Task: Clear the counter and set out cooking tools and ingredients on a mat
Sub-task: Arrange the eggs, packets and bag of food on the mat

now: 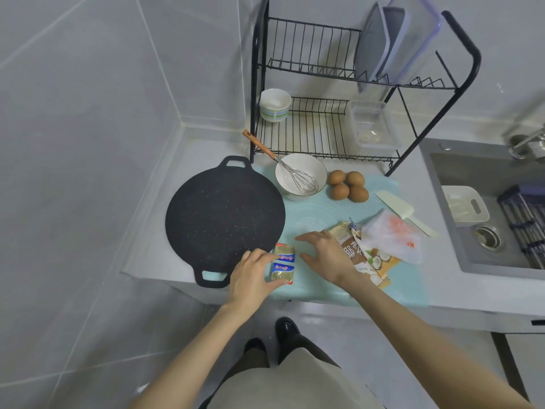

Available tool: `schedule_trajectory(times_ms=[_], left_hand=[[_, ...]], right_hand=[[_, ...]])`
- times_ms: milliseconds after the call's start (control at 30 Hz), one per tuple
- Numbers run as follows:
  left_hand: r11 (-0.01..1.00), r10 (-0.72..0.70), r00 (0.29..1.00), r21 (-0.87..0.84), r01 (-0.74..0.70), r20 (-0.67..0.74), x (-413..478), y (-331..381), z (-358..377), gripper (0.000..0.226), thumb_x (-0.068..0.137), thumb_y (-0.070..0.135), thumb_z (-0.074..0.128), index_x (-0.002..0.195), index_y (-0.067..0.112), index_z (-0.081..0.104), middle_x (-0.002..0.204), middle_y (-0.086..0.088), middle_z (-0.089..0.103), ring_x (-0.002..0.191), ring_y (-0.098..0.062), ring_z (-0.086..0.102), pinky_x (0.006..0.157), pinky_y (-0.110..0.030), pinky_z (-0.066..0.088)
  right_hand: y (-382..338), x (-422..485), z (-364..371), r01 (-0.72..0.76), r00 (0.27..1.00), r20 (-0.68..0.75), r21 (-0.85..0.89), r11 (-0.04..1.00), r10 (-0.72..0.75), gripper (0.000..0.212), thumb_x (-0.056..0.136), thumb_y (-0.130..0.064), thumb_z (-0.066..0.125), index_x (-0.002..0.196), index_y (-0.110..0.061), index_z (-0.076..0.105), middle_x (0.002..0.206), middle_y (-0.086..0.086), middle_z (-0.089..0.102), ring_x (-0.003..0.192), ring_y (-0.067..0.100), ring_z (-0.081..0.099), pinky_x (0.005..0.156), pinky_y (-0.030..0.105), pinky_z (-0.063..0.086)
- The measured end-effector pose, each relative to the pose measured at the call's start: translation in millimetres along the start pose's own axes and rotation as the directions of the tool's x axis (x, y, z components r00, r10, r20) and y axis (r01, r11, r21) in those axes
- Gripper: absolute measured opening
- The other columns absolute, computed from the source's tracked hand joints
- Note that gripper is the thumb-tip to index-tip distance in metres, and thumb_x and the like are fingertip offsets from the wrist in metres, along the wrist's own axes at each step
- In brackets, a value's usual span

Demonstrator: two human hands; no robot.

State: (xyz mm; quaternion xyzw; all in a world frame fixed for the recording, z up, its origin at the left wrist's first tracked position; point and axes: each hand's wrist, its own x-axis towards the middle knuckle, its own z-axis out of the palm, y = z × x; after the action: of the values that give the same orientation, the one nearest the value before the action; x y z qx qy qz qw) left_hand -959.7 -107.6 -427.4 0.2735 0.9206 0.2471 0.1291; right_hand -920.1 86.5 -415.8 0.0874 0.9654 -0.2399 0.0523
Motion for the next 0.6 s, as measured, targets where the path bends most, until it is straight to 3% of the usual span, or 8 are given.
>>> schedule_trajectory(times_ms=[200,333,467,600], left_hand=[[0.991,0.120,0.993,-0.053,-0.119,-0.001,11.6,26.1,-5.5,0.035,0.090,0.037,0.057,0.124,0.029,0.058,0.117,0.012,0.055,0.105,-0.011,0.048,0.080,-0.020,0.039],[0.975,0.206,0.978,-0.087,-0.204,0.017,24.6,54.5,-7.1,0.030,0.095,0.030,0.050,0.124,0.025,0.057,0.117,0.010,0.055,0.106,-0.011,0.049,0.080,-0.020,0.040],[0.958,0.269,0.962,-0.113,-0.263,0.044,41.0,82.4,-1.1,0.032,0.095,0.026,0.049,0.126,0.024,0.055,0.120,0.008,0.054,0.113,-0.013,0.048,0.087,-0.024,0.041],[0.953,0.281,0.956,-0.144,-0.268,0.080,58.5,109.8,9.1,0.034,0.095,0.023,0.049,0.128,0.021,0.054,0.123,0.004,0.056,0.114,-0.017,0.048,0.090,-0.030,0.043]], right_hand=[[18.3,-26.8,-20.7,-0.084,0.982,-0.163,0.060,0.995,0.093,0.037,0.084,-0.010,0.061,0.121,-0.015,0.062,0.121,0.003,0.064,0.110,0.027,0.053,0.095,0.035,0.042],[36.2,-44.3,-36.3,-0.250,0.926,-0.286,0.018,0.968,0.244,0.041,0.079,-0.006,0.061,0.120,-0.014,0.063,0.119,0.003,0.065,0.106,0.032,0.053,0.086,0.037,0.041],[66.2,-59.4,-50.6,-0.391,0.894,-0.256,-0.042,0.919,0.369,0.055,0.079,-0.005,0.059,0.133,-0.017,0.052,0.141,0.003,0.049,0.127,0.028,0.041,0.100,0.038,0.035],[96.0,-66.2,-61.0,-0.384,0.888,-0.254,0.045,0.922,0.383,0.065,0.080,-0.003,0.062,0.140,-0.016,0.043,0.151,0.007,0.034,0.137,0.029,0.030,0.108,0.039,0.034]])
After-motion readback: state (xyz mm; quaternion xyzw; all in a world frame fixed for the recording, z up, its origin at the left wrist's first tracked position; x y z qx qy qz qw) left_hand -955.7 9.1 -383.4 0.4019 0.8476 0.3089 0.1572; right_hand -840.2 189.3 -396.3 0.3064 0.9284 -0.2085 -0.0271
